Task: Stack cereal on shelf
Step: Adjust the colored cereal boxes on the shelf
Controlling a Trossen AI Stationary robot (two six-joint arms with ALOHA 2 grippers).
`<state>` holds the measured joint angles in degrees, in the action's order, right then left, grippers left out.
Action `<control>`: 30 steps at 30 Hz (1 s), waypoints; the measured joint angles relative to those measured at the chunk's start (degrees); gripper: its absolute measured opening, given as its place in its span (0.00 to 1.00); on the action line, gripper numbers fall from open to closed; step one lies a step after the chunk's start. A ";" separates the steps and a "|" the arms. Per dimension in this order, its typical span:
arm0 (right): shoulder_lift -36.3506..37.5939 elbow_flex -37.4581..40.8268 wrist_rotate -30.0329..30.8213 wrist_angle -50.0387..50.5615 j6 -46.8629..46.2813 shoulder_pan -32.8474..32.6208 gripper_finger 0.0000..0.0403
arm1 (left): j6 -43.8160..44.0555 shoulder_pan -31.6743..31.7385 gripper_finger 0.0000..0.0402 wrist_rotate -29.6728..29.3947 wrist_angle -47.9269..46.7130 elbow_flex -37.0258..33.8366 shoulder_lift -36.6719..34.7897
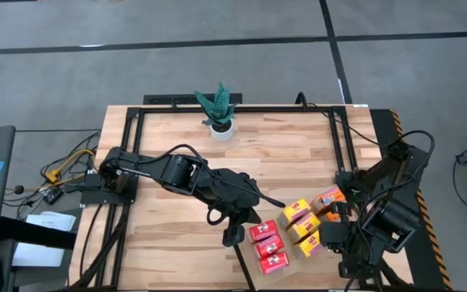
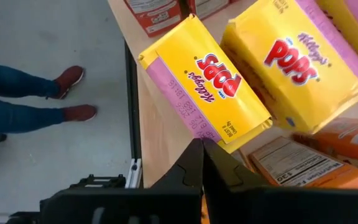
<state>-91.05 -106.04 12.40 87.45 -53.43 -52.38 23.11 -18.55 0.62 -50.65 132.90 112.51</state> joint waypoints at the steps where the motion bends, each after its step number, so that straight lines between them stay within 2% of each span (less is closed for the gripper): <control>1: -0.02 -0.20 0.00 0.05 0.56 0.17 0.03 | 0.00 0.00 0.00 0.00 0.00 0.00 0.00; 5: -0.20 -1.72 0.13 0.40 2.31 0.52 0.02 | 0.01 0.00 0.00 0.00 0.00 0.00 0.00; 12: -0.14 -7.37 2.76 2.80 2.96 0.48 0.06 | 0.04 0.00 0.00 0.00 0.04 0.00 0.00; 18: 1.49 -7.65 8.71 2.62 4.90 1.26 0.02 | 0.07 0.00 0.00 -0.07 0.11 0.00 0.00; 25: 1.75 -6.17 11.96 2.59 14.01 8.07 0.05 | 0.08 0.00 0.00 -1.46 0.42 0.00 0.00; 30: 1.75 -6.18 11.96 2.59 21.81 14.85 0.02 | 0.38 -0.02 0.00 -1.46 0.44 0.00 0.00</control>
<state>-89.30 -112.22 24.36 90.04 -31.61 -37.53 23.49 -18.57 -0.84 -50.22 132.90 112.51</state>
